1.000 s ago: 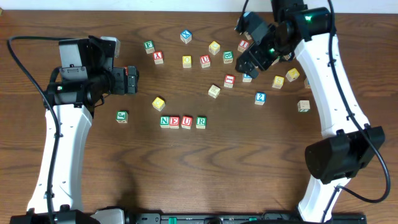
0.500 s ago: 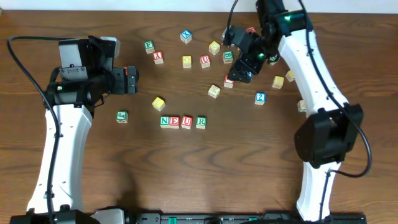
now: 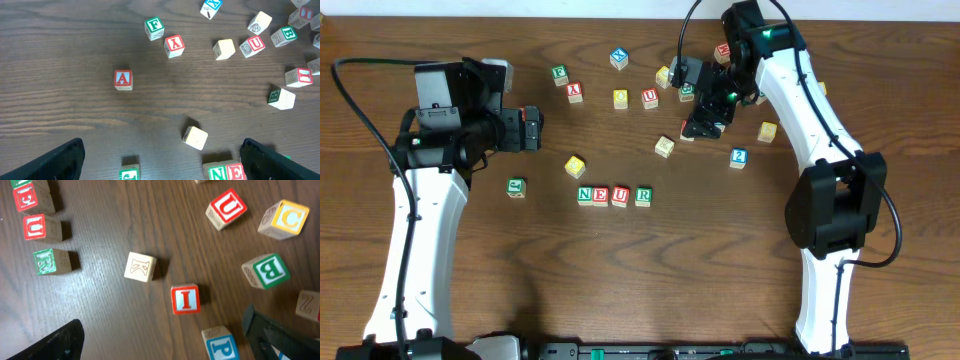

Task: Spell out NEURIPS
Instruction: 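Move the right gripper over the blocks near the red I block, then lower the right gripper around the red I block and close it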

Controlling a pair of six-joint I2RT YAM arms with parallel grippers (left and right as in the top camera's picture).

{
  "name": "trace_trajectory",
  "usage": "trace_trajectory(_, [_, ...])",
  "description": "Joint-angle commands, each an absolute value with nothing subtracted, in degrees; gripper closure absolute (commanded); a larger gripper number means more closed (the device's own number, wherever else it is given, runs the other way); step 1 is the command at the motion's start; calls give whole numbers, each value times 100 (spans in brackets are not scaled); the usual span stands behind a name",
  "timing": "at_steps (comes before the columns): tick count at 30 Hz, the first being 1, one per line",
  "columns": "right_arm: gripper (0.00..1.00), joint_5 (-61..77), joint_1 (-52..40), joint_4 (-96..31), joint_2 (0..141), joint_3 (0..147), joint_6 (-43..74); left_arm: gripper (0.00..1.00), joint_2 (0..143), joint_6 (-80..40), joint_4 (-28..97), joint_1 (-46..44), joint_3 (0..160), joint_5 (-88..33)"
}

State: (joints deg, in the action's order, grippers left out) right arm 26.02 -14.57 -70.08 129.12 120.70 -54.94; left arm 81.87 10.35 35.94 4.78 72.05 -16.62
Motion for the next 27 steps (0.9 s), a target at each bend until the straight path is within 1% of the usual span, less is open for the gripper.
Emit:
trace_trajectory(1, [3,2779,-1533,-6932,13141,12167,-5758,2,8165,1026,3599,497,7336,-1734])
trace_trajectory(6, [3,2729,-1531,-6866,13275,12167,-6062,2,8165,1026,3599,497,7336,-1734])
trace_trajectory(11, [2,2578,-1531,-6639,13415,12167,-6097,2,8165,1028,3597,497,7336,-1734])
trace_trajectory(27, [9,2429,-1494,-6381,14044,12167,-6272,3,8165,1026,3599,497,7336,-1734])
